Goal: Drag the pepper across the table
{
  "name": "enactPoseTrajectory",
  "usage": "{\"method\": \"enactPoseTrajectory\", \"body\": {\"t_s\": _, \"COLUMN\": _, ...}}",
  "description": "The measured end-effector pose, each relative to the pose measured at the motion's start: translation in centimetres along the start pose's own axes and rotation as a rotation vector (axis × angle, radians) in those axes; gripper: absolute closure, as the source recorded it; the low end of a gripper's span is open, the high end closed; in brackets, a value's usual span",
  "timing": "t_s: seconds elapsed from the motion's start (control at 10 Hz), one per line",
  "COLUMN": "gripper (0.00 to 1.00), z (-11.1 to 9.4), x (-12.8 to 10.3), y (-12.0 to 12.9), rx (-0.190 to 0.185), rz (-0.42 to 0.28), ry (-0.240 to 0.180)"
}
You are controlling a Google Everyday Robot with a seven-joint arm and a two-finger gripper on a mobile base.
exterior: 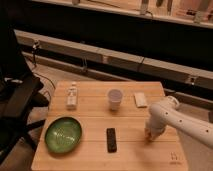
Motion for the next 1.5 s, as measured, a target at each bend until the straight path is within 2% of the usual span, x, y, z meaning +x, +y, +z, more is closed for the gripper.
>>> {"method": "enactPoseTrajectory", "body": {"t_s": 1.5, "gripper": 1.00, "z": -0.9, "x": 2.0, "y": -2.6, "rx": -0.006, "rz": -0.044, "ry": 0.016}}
